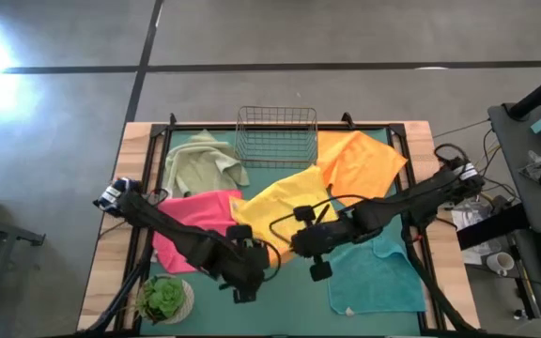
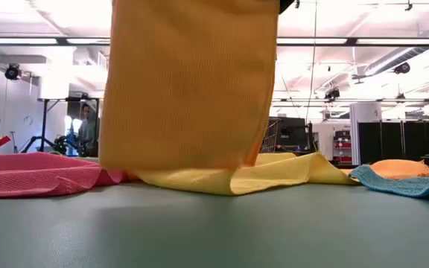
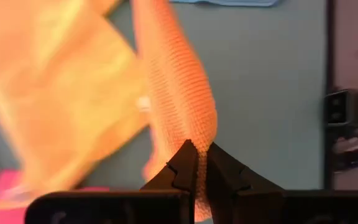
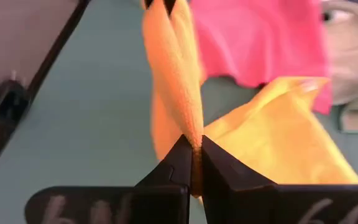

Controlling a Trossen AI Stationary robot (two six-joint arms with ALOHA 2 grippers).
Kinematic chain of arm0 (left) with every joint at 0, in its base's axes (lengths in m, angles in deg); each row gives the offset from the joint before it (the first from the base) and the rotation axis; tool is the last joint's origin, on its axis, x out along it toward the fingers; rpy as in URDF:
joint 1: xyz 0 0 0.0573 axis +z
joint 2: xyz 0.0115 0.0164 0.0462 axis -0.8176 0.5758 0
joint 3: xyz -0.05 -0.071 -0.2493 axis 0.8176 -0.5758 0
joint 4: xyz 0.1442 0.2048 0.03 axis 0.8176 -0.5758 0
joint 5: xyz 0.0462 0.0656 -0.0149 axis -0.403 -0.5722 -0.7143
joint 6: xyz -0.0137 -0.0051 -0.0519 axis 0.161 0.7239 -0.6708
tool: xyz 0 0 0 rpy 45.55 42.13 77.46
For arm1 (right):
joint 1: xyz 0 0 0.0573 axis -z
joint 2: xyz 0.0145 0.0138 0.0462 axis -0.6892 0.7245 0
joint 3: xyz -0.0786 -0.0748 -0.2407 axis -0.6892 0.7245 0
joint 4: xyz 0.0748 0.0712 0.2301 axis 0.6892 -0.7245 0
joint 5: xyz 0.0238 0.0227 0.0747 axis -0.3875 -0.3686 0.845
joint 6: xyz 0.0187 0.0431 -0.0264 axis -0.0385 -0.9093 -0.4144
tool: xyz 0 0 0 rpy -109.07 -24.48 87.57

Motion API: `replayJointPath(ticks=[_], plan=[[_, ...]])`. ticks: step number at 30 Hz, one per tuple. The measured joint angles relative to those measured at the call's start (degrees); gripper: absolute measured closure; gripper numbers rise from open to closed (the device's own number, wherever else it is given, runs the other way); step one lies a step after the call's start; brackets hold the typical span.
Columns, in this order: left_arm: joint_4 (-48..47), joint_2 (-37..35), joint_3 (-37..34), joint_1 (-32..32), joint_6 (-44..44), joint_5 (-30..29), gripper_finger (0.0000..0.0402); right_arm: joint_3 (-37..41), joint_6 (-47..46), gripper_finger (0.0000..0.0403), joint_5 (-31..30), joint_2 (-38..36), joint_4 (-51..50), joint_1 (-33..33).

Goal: Fold microfiber towels
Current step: Put the bottom orange microfiber towel into the wire basket

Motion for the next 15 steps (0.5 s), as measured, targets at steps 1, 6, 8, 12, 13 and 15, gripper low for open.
replayJointPath(ticks=[1, 6, 8, 12, 13, 15], plan=[[-0.80, -1.05, 0.00, 0.34, 0.97, -0.96, 0.0398, 0.00, -0.89, 0.0394, -1.01, -0.64, -0.17, 0.00], [-3.54, -5.43, 0.00, 2.58, 7.96, -4.94, 0.0398, 0.00, -3.88, 0.0394, -7.21, -2.64, 0.18, 0.08], [-3.98, -6.43, -0.09, 3.83, 12.03, -6.75, 0.0398, -0.02, -4.29, 0.0394, -10.40, -3.19, 0.47, 0.15], [-4.02, -7.63, -0.11, 7.86, 19.32, -8.68, 0.0398, 0.01, -4.90, 0.0394, -15.72, -3.93, 0.72, 1.00], [-4.02, -7.86, -0.11, 9.09, 20.88, -8.91, 0.0398, 0.02, -5.13, 0.0394, -16.65, -4.21, 0.75, 1.40], [-4.00, -8.14, -0.11, 11.30, 24.05, -9.24, 0.0398, -0.01, -5.35, 0.0394, -18.76, -4.65, 0.76, 2.30]])
